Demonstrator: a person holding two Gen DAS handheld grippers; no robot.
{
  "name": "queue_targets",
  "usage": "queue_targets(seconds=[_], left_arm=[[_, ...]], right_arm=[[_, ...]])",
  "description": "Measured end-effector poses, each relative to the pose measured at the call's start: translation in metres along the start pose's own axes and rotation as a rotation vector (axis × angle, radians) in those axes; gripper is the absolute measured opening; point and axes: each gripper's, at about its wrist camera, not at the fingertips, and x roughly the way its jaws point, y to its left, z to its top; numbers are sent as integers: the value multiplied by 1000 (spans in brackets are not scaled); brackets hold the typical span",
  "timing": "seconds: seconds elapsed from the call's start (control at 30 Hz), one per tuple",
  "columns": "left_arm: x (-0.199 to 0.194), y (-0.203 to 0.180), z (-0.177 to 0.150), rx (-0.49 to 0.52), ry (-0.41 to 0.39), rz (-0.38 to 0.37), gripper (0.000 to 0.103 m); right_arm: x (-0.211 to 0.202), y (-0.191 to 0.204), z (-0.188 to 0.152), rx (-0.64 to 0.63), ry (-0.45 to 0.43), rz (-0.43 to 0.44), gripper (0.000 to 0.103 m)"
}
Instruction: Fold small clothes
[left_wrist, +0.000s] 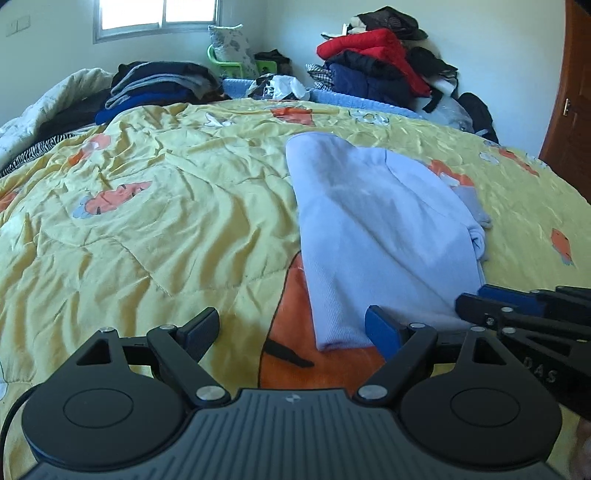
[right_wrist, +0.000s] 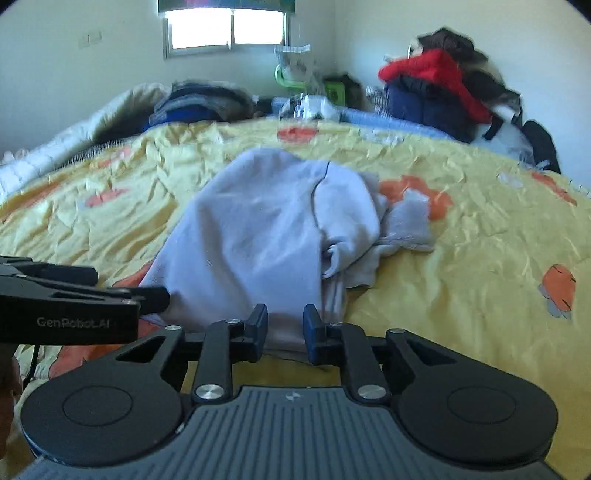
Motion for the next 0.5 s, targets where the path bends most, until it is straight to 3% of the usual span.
queue_targets(seconds=[0.1, 0.17, 0.27, 0.33, 0.47, 0.5], left_arm=[[-1, 2, -1, -24, 2, 0, 90], [-2, 2, -1, -38, 0, -2, 90], [-5, 1, -3, -38, 2, -6, 90], [-8, 0, -6, -29, -1, -10, 90], [-13, -3, -11, -12, 4, -16, 90], [-15, -5, -13, -7, 3, -18, 90]], right_arm=[[-12, 3, -2, -1, -10, -35, 26], [-18, 5, -1, -7, -39, -44, 32], [-10, 5, -3, -29, 11, -68, 40], [-10, -1, -4, 26, 14, -65, 43], [-25, -9, -11, 134, -9, -63, 69], [-28, -9, -13, 139, -11, -61, 71]])
